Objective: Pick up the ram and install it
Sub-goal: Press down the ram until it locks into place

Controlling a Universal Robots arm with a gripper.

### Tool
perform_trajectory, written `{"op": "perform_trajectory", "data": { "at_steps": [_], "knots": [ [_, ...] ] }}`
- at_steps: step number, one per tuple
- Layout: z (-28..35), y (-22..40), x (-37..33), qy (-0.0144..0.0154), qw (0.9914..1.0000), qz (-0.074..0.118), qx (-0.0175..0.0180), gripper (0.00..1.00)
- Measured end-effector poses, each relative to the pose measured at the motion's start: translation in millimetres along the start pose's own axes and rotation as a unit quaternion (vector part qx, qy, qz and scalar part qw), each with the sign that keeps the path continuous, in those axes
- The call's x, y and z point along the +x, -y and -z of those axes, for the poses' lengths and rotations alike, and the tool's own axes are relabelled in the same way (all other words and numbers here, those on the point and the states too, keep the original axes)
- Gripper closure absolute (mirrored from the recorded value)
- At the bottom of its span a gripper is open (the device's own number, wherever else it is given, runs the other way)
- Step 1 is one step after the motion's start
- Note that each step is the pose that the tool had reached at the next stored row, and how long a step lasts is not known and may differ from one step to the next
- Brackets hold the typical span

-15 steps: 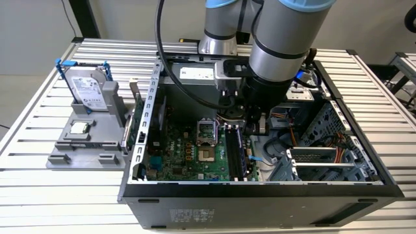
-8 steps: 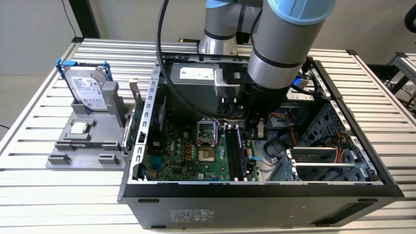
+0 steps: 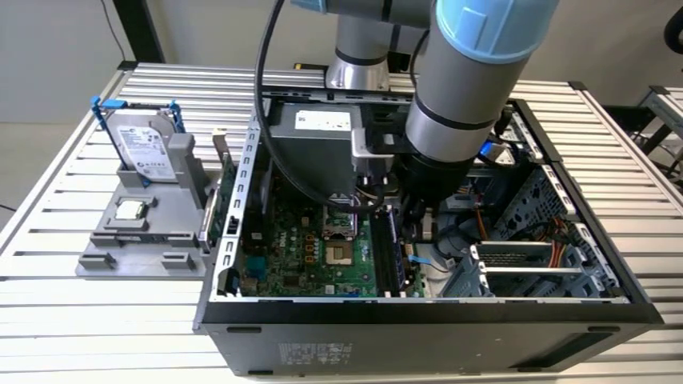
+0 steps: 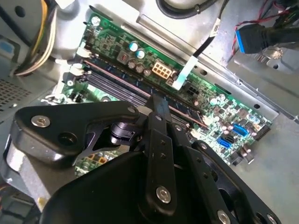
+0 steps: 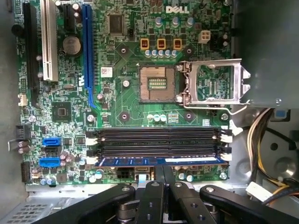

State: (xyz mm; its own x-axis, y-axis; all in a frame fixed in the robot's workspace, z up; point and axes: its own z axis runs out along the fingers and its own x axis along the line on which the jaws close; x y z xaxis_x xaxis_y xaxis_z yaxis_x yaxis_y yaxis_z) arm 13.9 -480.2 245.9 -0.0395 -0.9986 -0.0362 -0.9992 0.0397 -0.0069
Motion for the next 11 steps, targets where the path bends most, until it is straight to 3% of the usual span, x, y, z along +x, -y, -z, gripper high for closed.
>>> {"op": "perform_trajectory", "data": {
  "at_steps": [1,4,11],
  "knots": [
    [-0.2,0.0,0.3,-0.0015,1.0,0.0,0.0001,1.0],
    [-0.4,0.4,0.5,-0.002,1.0,0.0,0.0,1.0],
    [-12.7,0.3,0.9,-0.0022,1.0,0.0,0.0,1.0]
  ]
}}
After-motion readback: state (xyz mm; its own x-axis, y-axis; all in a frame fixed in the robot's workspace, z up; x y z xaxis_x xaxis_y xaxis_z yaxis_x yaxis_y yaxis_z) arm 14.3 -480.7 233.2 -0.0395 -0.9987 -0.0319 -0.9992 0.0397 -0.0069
